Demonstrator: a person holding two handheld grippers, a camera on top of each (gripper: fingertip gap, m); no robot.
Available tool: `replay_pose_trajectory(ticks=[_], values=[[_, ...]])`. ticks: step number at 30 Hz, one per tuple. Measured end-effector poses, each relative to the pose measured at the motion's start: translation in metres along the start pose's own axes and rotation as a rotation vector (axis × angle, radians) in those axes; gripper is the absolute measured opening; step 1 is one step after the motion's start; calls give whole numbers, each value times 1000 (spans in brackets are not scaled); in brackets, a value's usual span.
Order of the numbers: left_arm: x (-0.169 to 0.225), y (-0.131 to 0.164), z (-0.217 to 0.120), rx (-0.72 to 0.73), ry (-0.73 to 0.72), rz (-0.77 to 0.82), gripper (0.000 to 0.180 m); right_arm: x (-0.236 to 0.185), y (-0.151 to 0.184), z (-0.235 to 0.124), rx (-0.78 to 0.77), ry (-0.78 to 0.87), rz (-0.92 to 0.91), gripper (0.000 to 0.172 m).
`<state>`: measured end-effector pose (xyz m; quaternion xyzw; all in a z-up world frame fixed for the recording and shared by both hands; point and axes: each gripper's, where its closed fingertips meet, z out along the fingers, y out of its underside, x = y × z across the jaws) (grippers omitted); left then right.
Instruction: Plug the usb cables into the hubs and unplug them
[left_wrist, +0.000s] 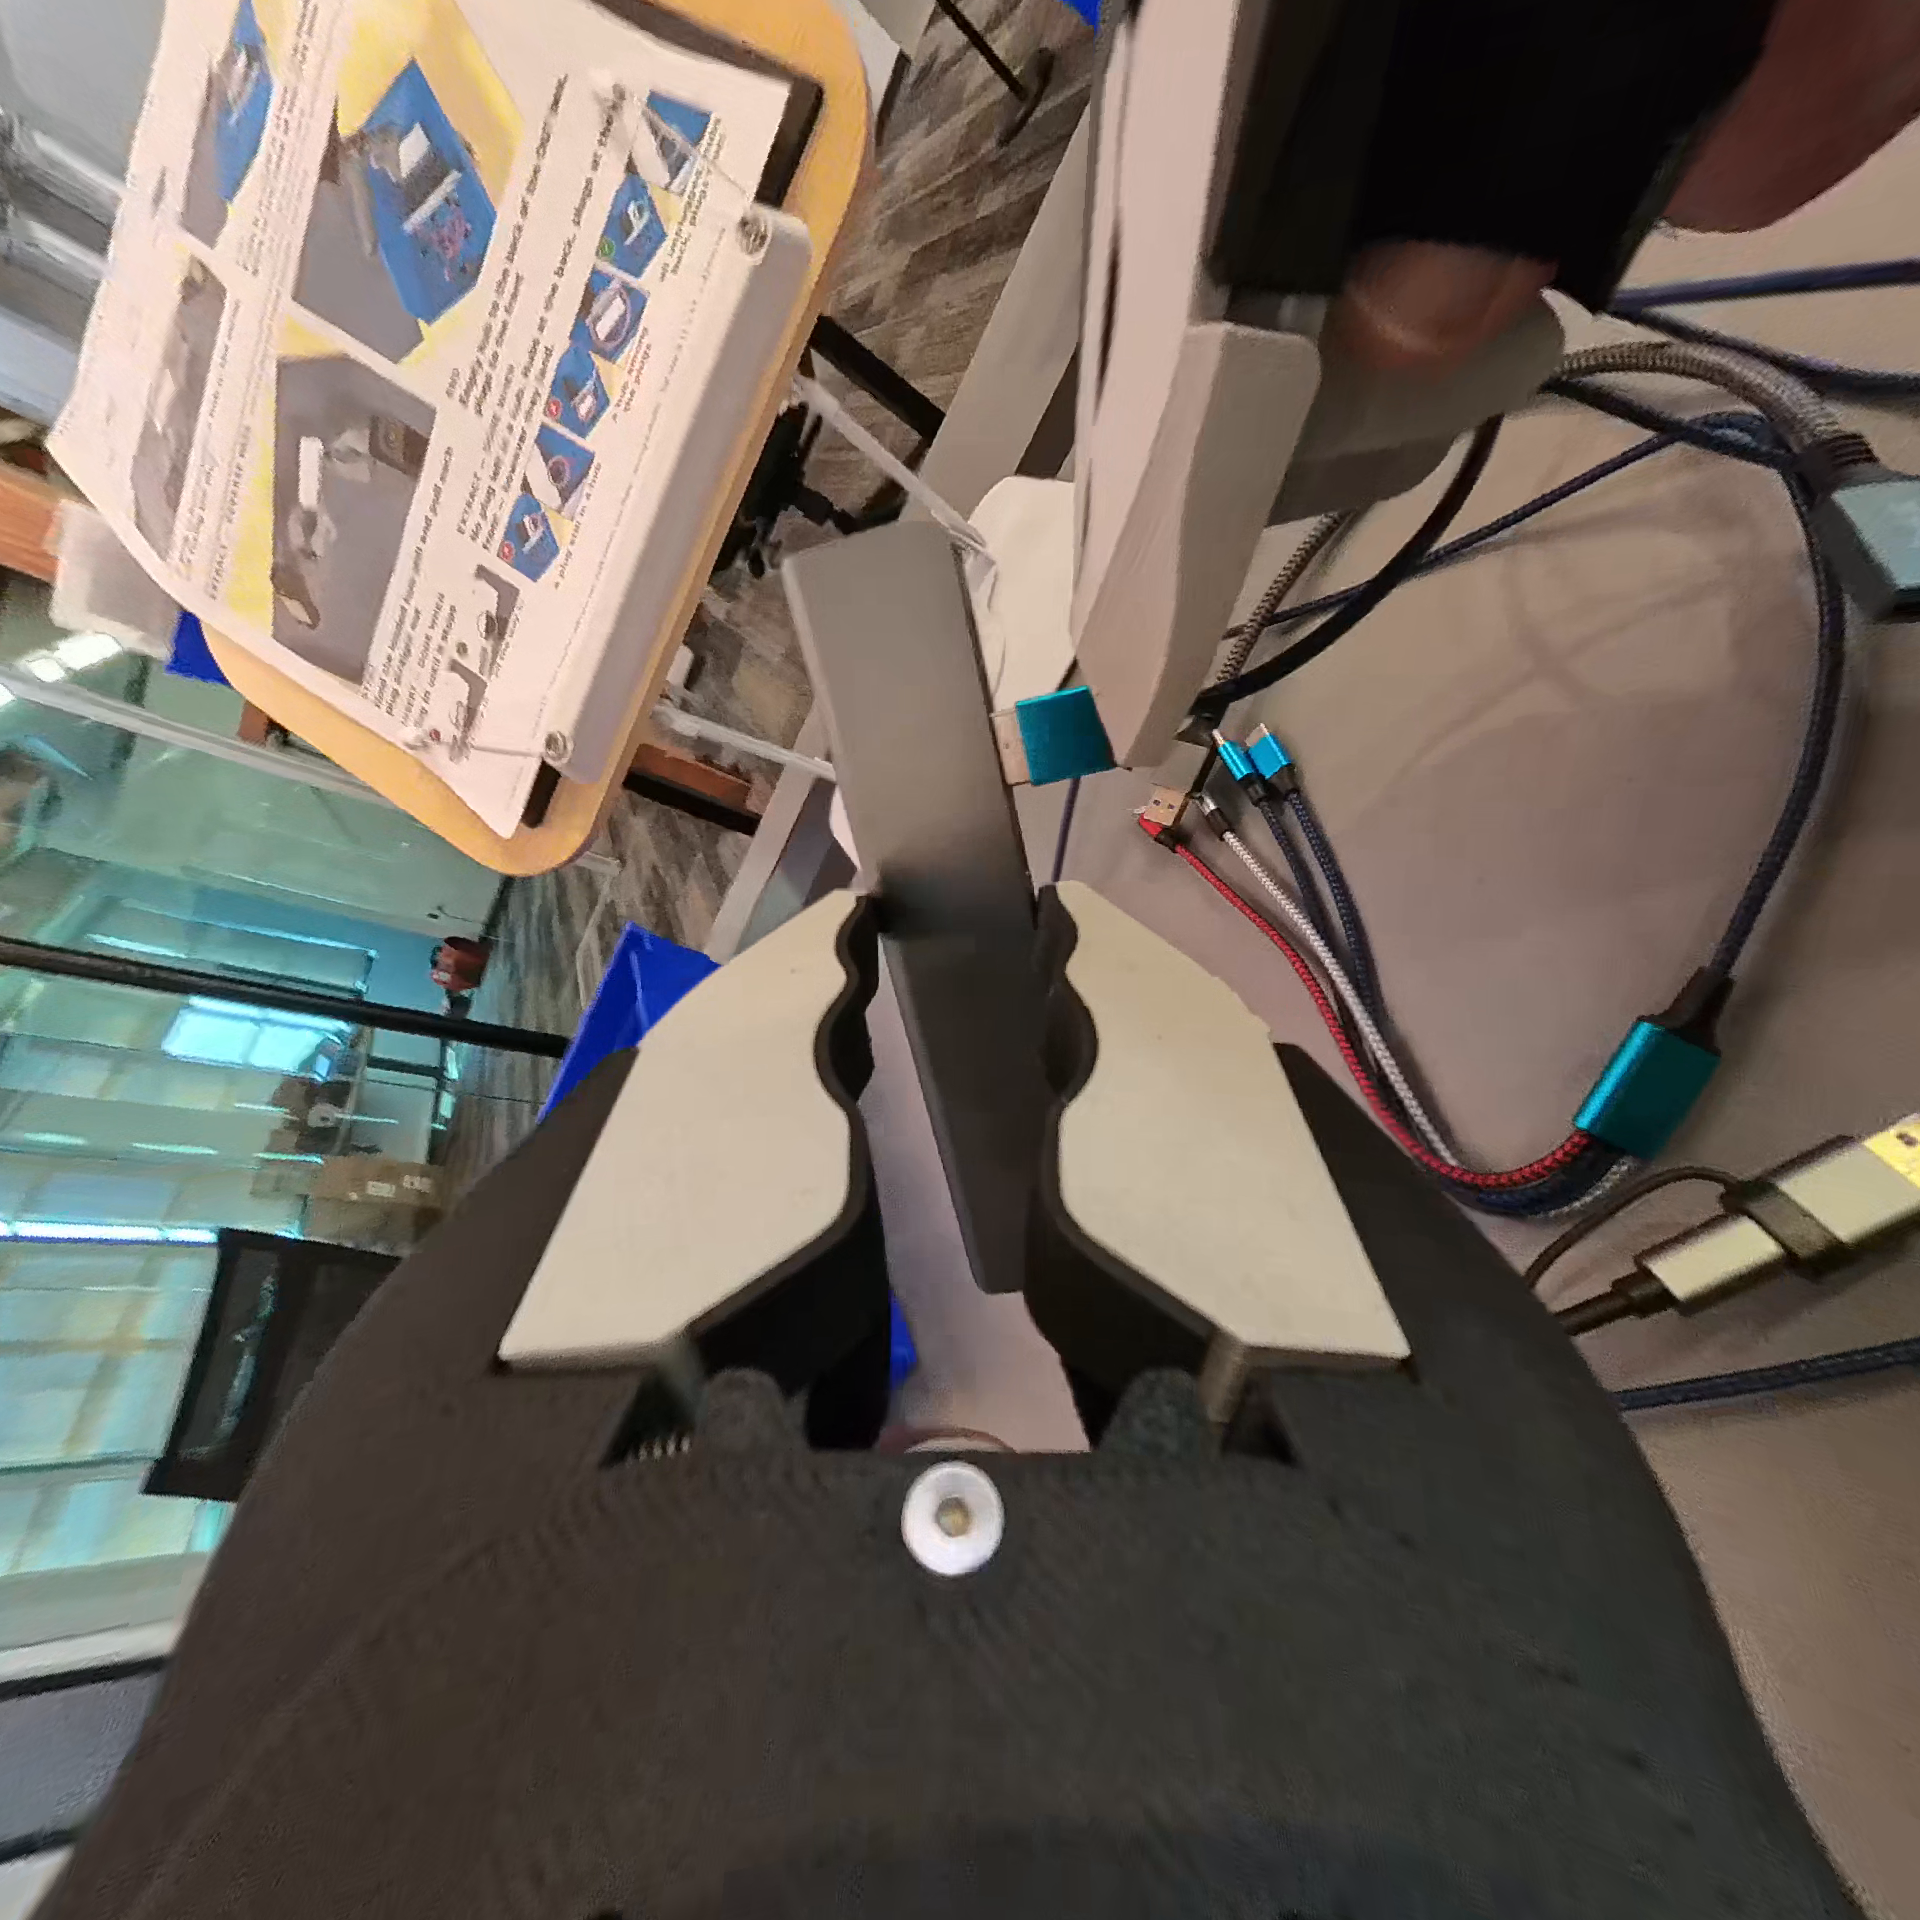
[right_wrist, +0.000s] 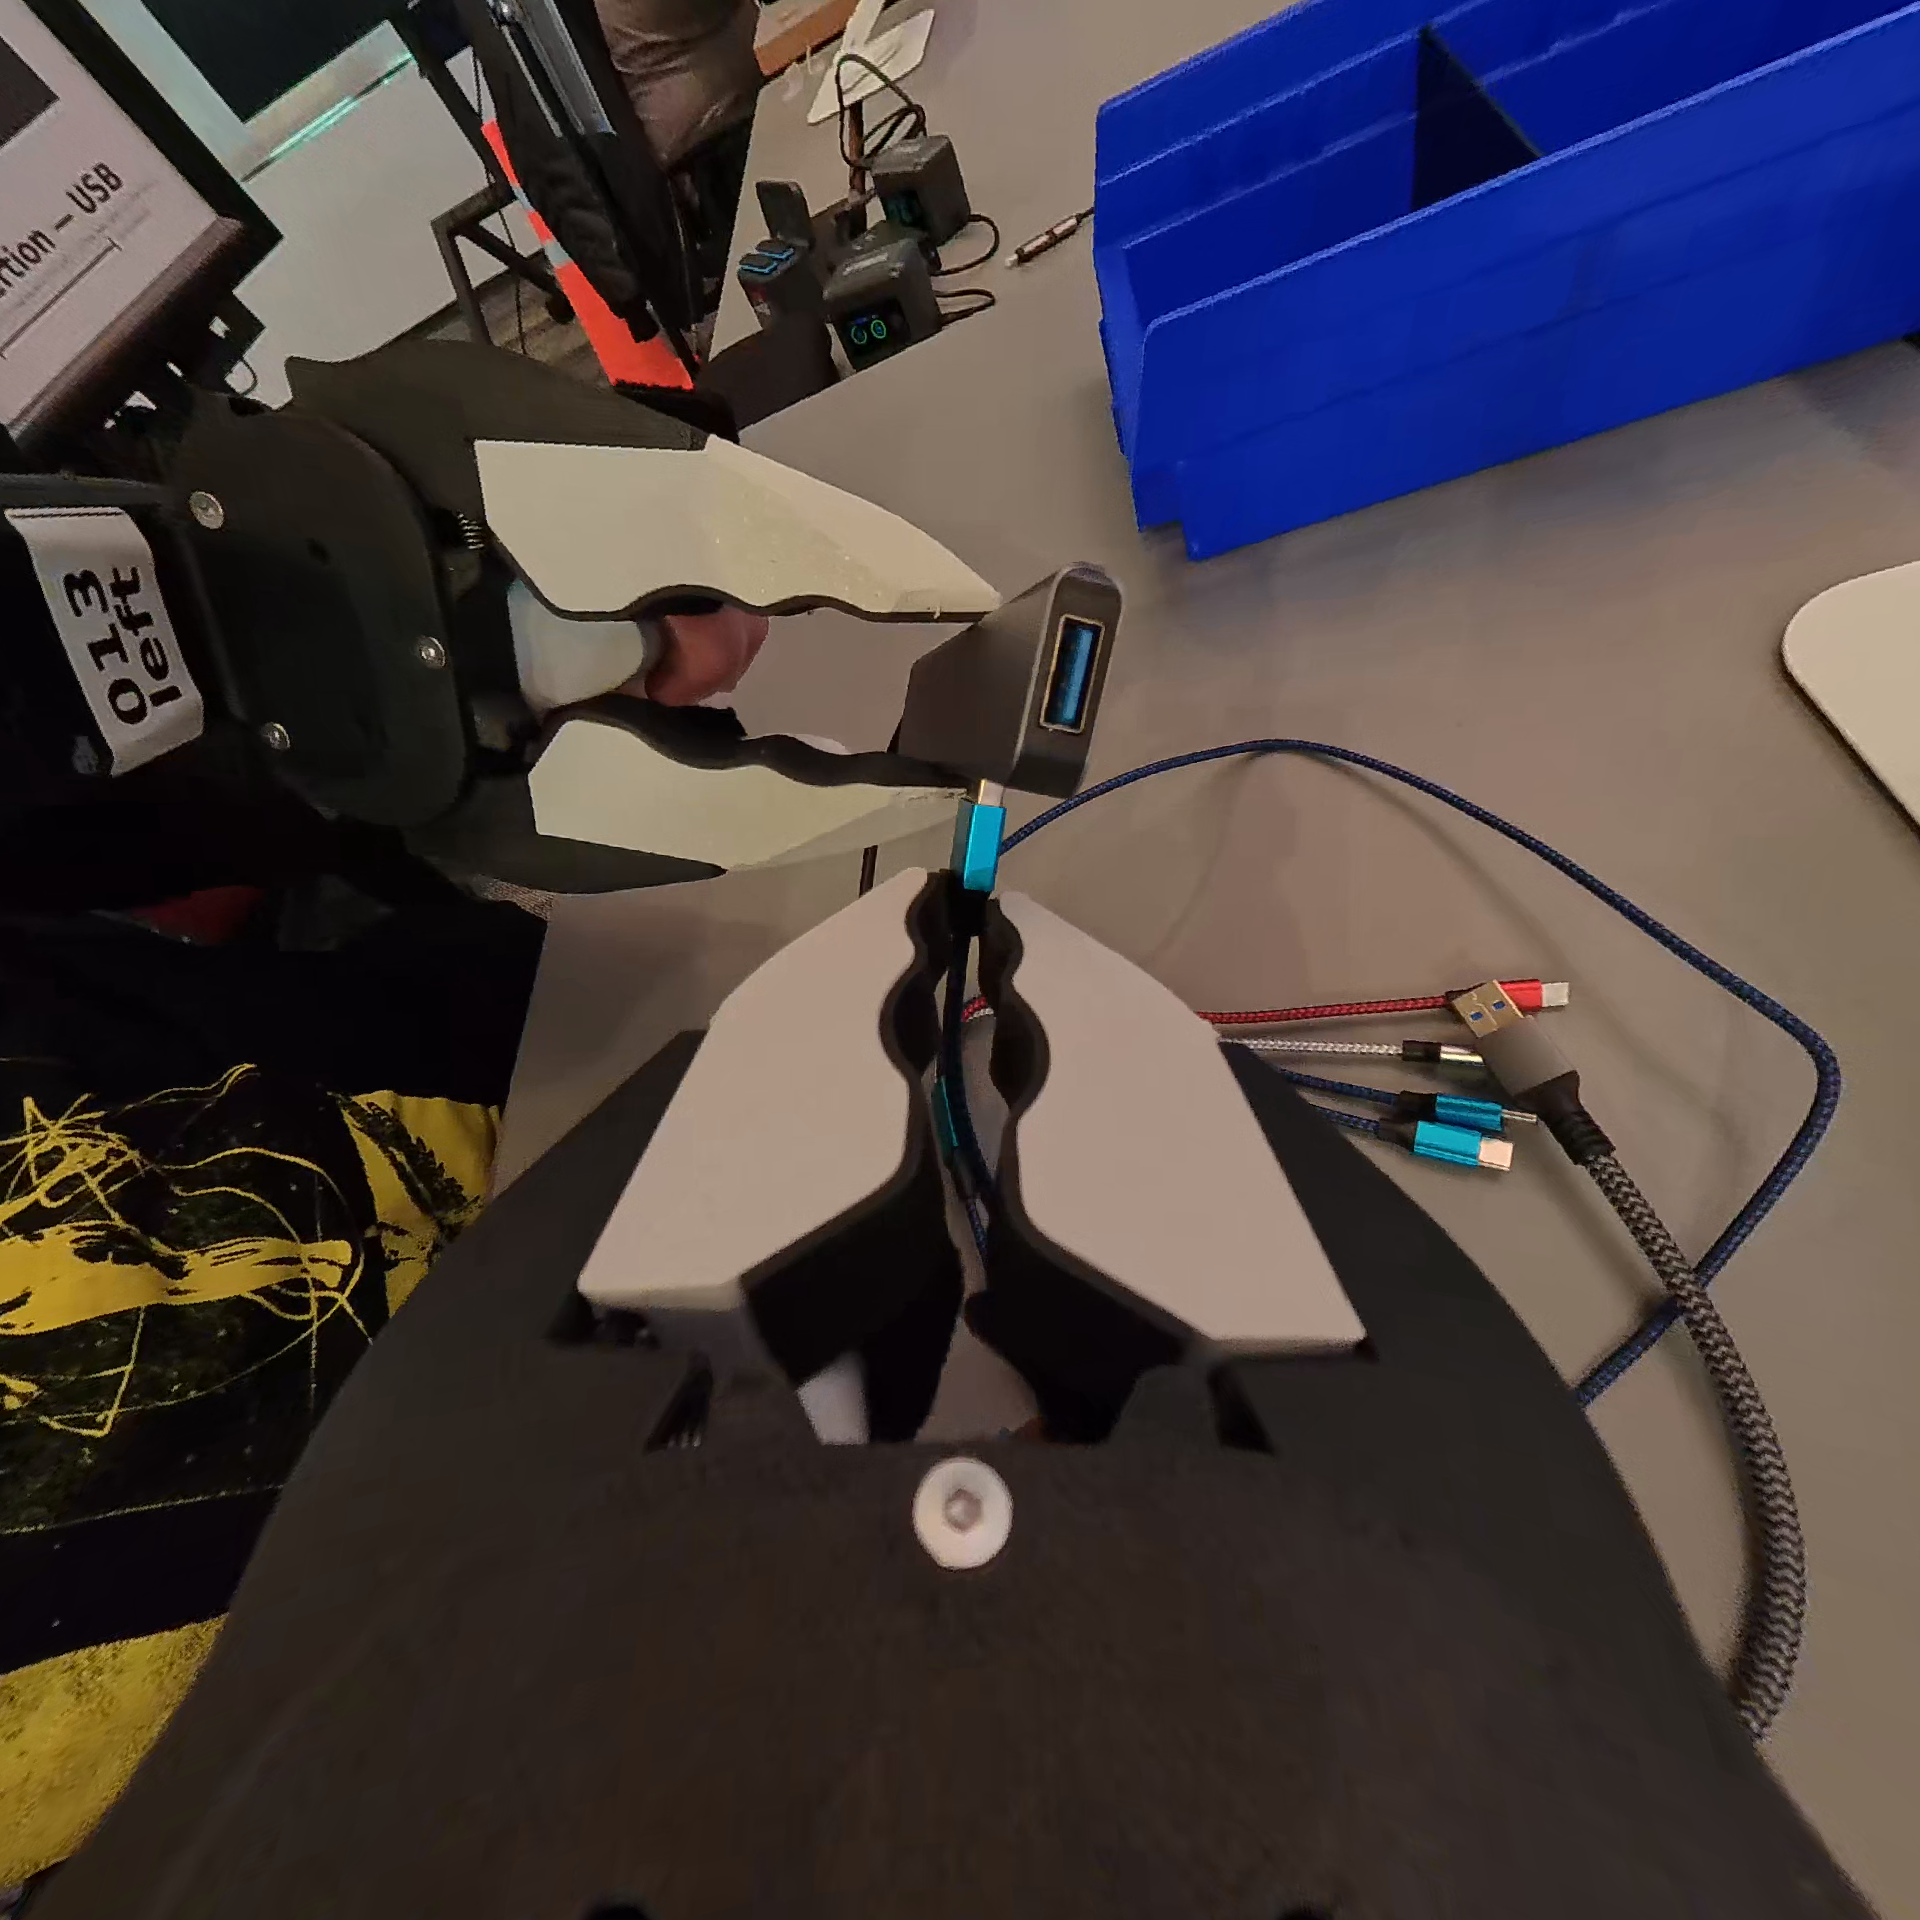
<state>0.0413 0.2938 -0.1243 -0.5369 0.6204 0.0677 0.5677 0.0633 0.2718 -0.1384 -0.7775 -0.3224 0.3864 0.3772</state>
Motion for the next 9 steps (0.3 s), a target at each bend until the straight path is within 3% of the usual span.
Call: replay_pose_trajectory(ticks=[9], values=[[-1, -9, -5, -1, -18, 177, 28, -2, -7, -6, 44, -9, 3, 3]])
